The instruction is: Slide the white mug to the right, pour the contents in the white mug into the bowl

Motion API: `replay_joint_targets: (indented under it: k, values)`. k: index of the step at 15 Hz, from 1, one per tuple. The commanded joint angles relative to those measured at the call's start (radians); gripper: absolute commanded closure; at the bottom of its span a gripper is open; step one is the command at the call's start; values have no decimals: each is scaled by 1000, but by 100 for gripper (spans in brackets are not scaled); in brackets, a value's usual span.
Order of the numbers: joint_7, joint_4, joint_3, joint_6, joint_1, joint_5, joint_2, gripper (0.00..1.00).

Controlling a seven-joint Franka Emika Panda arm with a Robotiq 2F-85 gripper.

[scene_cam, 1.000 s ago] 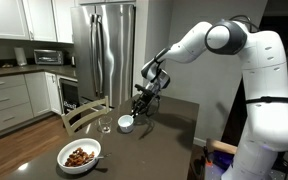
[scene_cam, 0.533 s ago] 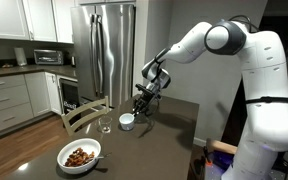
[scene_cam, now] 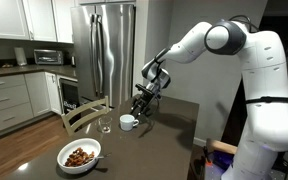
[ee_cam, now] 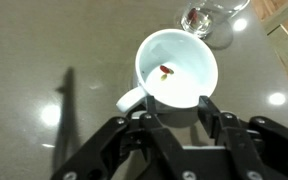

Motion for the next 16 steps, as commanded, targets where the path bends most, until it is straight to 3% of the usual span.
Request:
replay_joint_targets:
  k: [1,4,9,16]
  values:
    - [-12,-31,-3,92,29,-15,-35,21]
    - [-37,-70,4,232,69,-51,-76,3]
    - [-124,-146,41,349,113,-120,-177,0]
    - [-301,-199,71,179,102,-288,-331,0]
